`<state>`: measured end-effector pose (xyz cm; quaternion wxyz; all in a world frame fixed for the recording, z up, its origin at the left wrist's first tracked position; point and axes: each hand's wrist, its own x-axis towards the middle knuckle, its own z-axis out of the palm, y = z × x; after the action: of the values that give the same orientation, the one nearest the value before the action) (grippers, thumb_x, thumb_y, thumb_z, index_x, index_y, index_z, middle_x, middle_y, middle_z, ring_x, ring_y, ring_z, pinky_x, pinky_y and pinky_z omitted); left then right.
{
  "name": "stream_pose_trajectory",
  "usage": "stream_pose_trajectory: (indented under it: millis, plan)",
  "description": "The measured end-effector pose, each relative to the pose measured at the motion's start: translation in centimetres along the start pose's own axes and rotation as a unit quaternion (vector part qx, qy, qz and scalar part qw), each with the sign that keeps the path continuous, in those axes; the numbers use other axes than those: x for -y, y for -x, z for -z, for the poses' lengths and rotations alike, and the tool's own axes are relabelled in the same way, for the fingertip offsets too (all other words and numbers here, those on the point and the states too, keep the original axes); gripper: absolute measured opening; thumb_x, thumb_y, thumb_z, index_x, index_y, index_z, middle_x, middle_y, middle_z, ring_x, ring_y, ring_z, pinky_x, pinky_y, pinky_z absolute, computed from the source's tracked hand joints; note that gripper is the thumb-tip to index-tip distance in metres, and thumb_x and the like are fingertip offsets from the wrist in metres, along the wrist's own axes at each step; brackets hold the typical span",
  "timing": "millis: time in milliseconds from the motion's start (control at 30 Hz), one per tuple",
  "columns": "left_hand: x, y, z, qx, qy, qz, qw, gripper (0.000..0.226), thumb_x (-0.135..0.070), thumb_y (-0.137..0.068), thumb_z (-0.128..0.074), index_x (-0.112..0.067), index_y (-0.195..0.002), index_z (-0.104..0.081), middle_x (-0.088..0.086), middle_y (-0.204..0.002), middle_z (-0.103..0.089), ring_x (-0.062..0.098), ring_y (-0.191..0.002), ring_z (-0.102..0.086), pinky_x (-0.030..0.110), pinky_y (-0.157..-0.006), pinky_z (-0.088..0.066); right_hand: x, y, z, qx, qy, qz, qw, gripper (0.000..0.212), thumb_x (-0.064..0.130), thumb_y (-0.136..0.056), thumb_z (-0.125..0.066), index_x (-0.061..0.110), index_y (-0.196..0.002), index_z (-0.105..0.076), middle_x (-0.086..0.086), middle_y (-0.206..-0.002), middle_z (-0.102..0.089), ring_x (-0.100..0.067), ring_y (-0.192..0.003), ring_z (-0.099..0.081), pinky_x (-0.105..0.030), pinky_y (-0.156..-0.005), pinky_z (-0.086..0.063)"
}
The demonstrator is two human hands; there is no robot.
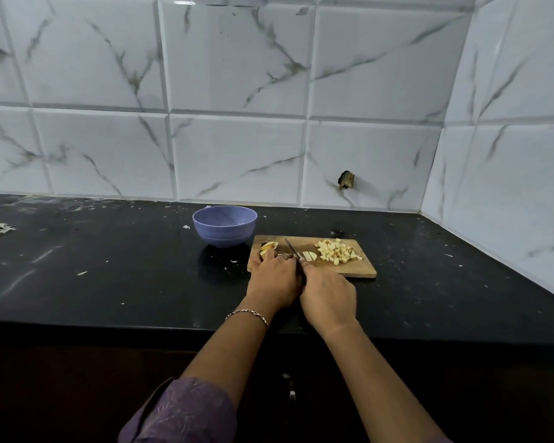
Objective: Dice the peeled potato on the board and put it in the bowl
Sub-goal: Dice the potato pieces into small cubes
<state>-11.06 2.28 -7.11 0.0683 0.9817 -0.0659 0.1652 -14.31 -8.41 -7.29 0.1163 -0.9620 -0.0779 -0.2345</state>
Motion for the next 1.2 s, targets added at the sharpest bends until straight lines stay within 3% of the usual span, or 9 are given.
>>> stream_pose_trajectory:
  millis: [300, 533, 767, 933, 1200]
  plan:
    - [-0.1, 0.0, -0.1, -0.005, -0.004, 0.007, 1.0, 0.038, -0.039, -0.102, -0.032, -0.021, -0.114, -0.062, 0.001, -0.121, -0.063, 0.024, -0.124, -0.041, 0.05, -0.105, -0.023, -0.1, 0.3, 0.1, -0.014, -0.02, -0.011, 1.0, 0.042, 0.014, -0.1, -0.044, 0.029, -0.139, -0.05, 0.002, -0.107, -0.068, -0.019, -0.097, -0.065, -0.032, -0.074, -0.05]
    - [0.2, 0.1, 0.0, 0.0, -0.006, -0.007, 1.0, 0.036, -0.033, -0.101, -0.036, -0.02, -0.126, -0.059, 0.002, -0.129, -0.06, 0.025, -0.127, -0.039, 0.046, -0.104, -0.023, 0.4, 0.0, 0.9, 0.0, 0.04, 0.02, 0.999, 0.032, 0.012, -0.103, -0.042, 0.025, -0.128, -0.057, 0.001, -0.104, -0.068, -0.017, -0.094, -0.065, -0.028, -0.065, -0.039]
    - [0.0, -0.1, -0.3, 0.0, -0.013, 0.002, 1.0, 0.04, -0.039, -0.1, -0.035, -0.021, -0.124, -0.061, 0.001, -0.131, -0.059, 0.024, -0.127, -0.039, 0.05, -0.106, -0.022, -0.2, 0.4, 0.5, -0.014, -0.041, -0.042, 0.998, 0.052, 0.013, -0.1, -0.046, 0.034, -0.148, -0.041, 0.003, -0.104, -0.067, -0.017, -0.095, -0.063, -0.031, -0.073, -0.05]
    - [0.0, 0.1, 0.0, -0.007, -0.026, 0.006, 1.0, 0.039, -0.037, -0.097, -0.04, -0.019, -0.125, -0.061, 0.003, -0.137, -0.054, 0.025, -0.131, -0.039, 0.049, -0.109, -0.023, -1.3, 0.7, 1.2, -0.034, -0.111, -0.103, 0.988, 0.045, 0.024, -0.101, -0.049, 0.037, -0.144, -0.047, 0.004, -0.107, -0.069, -0.018, -0.097, -0.065, -0.036, -0.077, -0.054]
    - [0.0, 0.4, 0.2, -0.043, -0.057, 0.025, 0.997, 0.036, -0.038, -0.098, -0.041, -0.018, -0.115, -0.065, 0.004, -0.123, -0.061, 0.024, -0.118, -0.046, 0.046, -0.104, -0.025, -2.0, 1.0, 1.6, -0.016, -0.106, -0.1, 0.989, 0.044, 0.025, -0.101, -0.051, 0.038, -0.143, -0.048, 0.005, -0.114, -0.068, -0.016, -0.105, -0.063, -0.033, -0.081, -0.051]
